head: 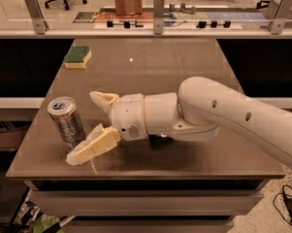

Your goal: Move redbull can near sponge

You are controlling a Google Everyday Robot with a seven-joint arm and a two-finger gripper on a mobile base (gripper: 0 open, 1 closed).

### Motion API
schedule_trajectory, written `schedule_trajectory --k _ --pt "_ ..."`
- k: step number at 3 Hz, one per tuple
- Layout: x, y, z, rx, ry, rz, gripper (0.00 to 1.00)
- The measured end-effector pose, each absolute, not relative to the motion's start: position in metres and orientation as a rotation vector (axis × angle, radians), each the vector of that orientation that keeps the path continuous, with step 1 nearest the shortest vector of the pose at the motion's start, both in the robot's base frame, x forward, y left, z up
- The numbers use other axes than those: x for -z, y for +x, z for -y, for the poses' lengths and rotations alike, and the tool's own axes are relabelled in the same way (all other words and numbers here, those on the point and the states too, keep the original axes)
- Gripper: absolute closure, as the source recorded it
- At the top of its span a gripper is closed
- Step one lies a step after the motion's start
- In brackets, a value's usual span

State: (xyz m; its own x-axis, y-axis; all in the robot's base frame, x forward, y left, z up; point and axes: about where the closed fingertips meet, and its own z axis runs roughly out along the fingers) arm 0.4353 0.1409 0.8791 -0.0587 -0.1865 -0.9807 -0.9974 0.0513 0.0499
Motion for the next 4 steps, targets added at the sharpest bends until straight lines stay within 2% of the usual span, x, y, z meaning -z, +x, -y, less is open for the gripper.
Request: schedule_trajectory --k 1,4 --pt "-0.8776 0.4336 -0.1536 -1.154 -1.266 -1.362 0.18" --pt "-0.8800 0.4295 -0.1590 -1.157 -1.280 -1.352 0.88"
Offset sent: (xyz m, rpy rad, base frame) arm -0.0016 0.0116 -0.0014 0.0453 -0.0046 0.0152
